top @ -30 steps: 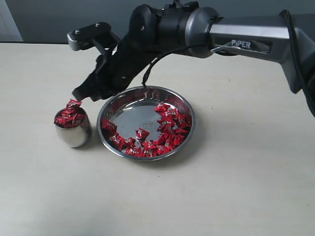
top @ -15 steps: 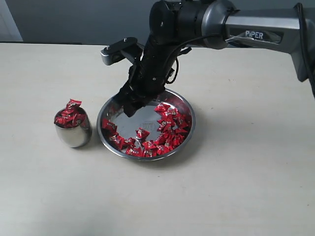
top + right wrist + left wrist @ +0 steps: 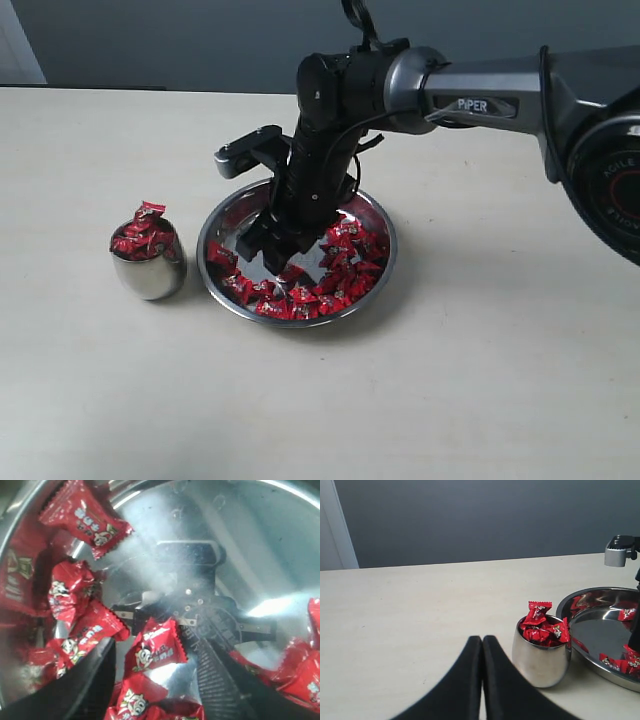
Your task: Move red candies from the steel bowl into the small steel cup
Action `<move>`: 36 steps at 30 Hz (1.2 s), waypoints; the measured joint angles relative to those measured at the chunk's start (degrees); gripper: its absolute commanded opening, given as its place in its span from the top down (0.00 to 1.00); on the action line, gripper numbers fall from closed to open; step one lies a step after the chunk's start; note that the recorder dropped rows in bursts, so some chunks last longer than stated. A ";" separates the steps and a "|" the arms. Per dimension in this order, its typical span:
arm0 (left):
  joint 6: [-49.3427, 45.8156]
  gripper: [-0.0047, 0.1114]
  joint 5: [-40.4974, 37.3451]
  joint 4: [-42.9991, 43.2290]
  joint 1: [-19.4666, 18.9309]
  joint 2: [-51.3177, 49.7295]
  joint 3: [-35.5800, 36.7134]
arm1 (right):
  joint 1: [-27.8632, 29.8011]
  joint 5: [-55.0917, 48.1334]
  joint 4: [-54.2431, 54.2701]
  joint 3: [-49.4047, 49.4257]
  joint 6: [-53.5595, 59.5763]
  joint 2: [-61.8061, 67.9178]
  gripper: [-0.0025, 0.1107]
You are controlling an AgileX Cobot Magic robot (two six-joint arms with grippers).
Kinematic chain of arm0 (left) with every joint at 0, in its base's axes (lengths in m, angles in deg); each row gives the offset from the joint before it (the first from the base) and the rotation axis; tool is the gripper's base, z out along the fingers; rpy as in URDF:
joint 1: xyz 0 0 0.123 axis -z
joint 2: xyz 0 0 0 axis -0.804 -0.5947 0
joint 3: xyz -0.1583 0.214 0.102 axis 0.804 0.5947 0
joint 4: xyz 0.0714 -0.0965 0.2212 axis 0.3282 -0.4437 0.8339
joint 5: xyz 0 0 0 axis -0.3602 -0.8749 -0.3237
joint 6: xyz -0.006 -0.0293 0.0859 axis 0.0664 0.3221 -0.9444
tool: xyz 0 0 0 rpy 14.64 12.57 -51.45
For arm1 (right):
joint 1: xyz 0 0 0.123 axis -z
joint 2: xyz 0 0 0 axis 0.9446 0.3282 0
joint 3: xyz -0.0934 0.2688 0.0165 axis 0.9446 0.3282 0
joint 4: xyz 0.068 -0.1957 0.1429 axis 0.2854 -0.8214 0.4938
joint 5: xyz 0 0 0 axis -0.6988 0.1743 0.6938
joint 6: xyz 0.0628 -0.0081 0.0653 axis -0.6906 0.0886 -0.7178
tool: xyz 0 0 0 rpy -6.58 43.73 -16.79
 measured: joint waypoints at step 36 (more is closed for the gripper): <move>0.00 0.96 0.00 0.00 0.00 0.00 0.00 | 0.00 -1.17 -0.45 0.00 0.00 0.42 0.55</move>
